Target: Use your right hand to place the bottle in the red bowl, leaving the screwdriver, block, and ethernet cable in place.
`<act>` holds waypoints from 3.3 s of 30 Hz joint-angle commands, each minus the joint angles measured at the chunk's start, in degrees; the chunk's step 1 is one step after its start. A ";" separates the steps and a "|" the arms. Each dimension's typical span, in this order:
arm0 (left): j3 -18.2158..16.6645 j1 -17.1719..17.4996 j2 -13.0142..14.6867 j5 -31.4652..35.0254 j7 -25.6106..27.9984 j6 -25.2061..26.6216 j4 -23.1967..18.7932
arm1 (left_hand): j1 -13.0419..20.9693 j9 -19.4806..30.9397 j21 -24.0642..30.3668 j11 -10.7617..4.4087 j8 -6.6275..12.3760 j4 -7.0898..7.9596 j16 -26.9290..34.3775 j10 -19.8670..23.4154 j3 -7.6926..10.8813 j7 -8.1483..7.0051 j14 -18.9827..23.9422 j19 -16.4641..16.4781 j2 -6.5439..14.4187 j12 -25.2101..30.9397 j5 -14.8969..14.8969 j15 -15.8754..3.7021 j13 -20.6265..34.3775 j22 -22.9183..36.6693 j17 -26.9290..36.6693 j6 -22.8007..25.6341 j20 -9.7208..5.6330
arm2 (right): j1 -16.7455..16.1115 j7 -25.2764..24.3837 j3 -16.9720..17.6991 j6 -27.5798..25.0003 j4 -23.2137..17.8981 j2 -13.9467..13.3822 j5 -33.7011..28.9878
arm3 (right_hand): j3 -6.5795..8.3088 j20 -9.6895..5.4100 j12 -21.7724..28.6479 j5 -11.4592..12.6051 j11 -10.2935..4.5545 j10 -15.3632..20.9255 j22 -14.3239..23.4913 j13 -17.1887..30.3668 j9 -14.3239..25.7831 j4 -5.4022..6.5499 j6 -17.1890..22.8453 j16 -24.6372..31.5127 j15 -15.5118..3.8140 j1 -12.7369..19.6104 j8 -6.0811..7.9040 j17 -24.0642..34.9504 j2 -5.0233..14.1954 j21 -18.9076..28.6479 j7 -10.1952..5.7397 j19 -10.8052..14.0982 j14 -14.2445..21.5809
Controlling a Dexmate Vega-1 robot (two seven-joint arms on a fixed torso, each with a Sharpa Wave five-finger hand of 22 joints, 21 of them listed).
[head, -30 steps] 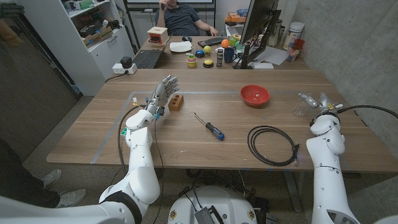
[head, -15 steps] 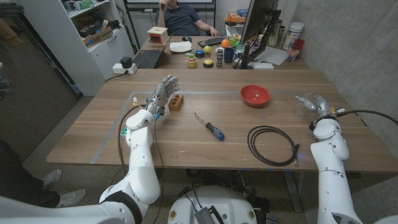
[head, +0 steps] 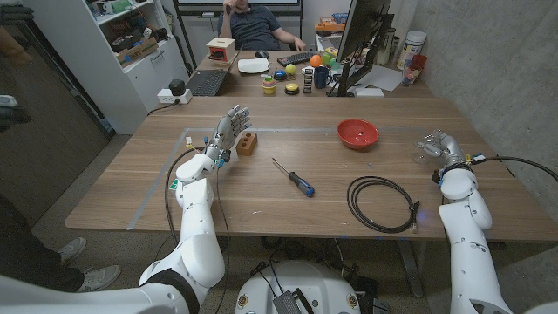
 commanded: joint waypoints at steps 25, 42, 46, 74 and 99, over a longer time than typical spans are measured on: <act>0.05 0.21 0.00 -0.07 -0.26 -0.07 -0.11 | -0.14 0.32 -0.58 -0.04 0.21 0.02 0.03 -0.10 -0.99 -0.13 0.23 0.25 -1.30 0.20 0.38 0.28 0.20 0.29 0.21 -0.24 -0.23 | 0.37 -3.93 -0.65 5.19 0.53 -0.11 1.80 | -7.75 -10.32 12.46 -1.26 -2.92 12.51 18.37 8.44 6.33 0.78 14.99 11.85 -10.28 19.25 6.07 18.69 6.16 27.87 -3.73 0.31 17.56; 0.02 1.29 -0.25 -0.71 -0.88 0.33 -2.15 | -0.28 0.32 -0.87 0.00 0.23 0.04 0.01 -0.12 -1.33 -0.13 0.16 0.35 -1.53 0.21 0.52 0.26 0.20 0.31 0.20 -0.28 -0.25 | 0.29 -5.24 -1.17 11.35 -0.96 0.56 2.41 | -8.17 -10.32 13.43 -1.32 -2.98 12.82 19.34 9.30 7.21 0.99 15.37 10.71 -10.30 20.10 6.89 18.94 6.48 30.62 -3.70 -0.55 18.03; -0.03 1.67 -0.41 -1.01 -1.10 0.57 -3.06 | -0.30 0.32 -0.94 0.09 0.24 0.05 0.01 -0.10 -1.39 -0.12 0.17 0.36 -1.55 0.22 0.55 0.28 0.20 0.31 0.20 -0.27 -0.26 | 0.92 -5.70 -1.52 13.64 -0.16 0.94 3.22 | -8.28 -10.32 13.65 -1.35 -3.10 12.92 19.55 9.48 7.40 1.02 15.49 10.52 -10.30 20.29 7.08 19.03 6.51 31.28 -3.72 -0.75 18.25; 0.15 4.03 -0.68 -1.63 -1.58 2.30 -7.68 | -0.40 0.32 -1.29 0.04 0.31 0.07 0.00 -0.09 -1.72 -0.04 0.13 0.50 -1.66 0.24 0.74 0.34 0.20 0.33 0.19 -0.18 -0.21 | 6.21 -4.14 -3.78 20.12 7.20 3.26 8.93 | -8.68 -10.37 14.45 -1.59 -2.89 14.17 20.99 9.43 8.59 0.71 16.72 9.59 -10.33 22.74 8.39 19.90 6.64 36.29 -3.59 -1.66 20.16; 0.25 6.03 -0.88 -1.99 -2.32 3.97 -11.97 | -0.46 0.32 -1.68 -0.01 0.35 0.09 0.02 -0.10 -2.02 0.05 0.21 0.64 -1.65 0.24 0.96 0.34 0.20 0.35 0.18 -0.12 -0.22 | 8.74 -3.87 -6.90 24.52 11.61 4.25 10.34 | -9.23 -10.27 14.75 -1.88 -2.86 14.80 21.71 9.34 9.25 1.12 17.05 8.52 -10.31 23.79 8.90 20.55 6.69 40.11 -3.55 -3.33 21.04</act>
